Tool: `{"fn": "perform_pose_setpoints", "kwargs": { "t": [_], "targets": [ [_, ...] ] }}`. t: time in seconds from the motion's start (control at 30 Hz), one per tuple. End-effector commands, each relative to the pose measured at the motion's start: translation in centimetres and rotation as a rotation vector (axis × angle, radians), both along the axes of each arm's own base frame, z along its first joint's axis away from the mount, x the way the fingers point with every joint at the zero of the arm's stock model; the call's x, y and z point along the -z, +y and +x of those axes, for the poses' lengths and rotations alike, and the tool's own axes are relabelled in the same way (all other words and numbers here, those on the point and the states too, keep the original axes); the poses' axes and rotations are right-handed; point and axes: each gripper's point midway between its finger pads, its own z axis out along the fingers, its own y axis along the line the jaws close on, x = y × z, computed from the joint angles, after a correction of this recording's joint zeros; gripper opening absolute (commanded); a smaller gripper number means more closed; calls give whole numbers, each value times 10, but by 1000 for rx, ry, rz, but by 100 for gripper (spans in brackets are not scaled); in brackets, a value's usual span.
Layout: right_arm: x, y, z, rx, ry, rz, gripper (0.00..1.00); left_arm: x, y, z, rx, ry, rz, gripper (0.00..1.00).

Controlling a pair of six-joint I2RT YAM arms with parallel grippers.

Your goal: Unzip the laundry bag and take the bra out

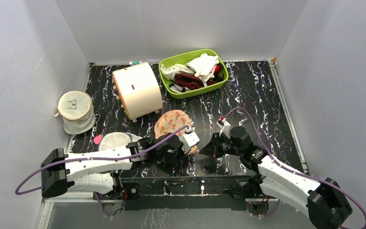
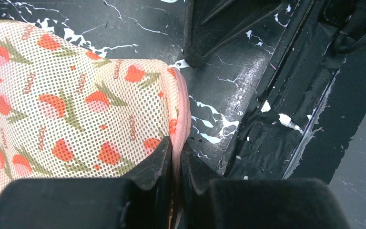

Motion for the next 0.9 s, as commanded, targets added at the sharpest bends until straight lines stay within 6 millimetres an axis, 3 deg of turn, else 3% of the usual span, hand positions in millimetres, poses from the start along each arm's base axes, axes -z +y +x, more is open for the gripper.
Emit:
{"fn": "perform_pose_setpoints", "kwargs": {
  "t": [0.0, 0.13, 0.4, 0.47, 0.67, 0.87],
  "targets": [
    [-22, 6, 20, 41, -84, 26, 0, -19, 1, -6, 47, -26, -82, 0],
    [-19, 4, 26, 65, -88, 12, 0, -27, -2, -10, 64, -35, -151, 0],
    [-15, 3, 38, 108, -89, -18, 0, -21, -20, -8, 58, -4, -166, 0],
    [-28, 4, 44, 118, -118, -17, 0, -13, -22, -4, 28, 6, -154, 0],
    [-30, -17, 46, 212, -138, -69, 0, 11, -29, 9, -72, 35, -71, 0],
    [-36, -37, 48, 305, -146, -117, 0, 26, -50, 19, -109, 52, -54, 0]
  ]
}}
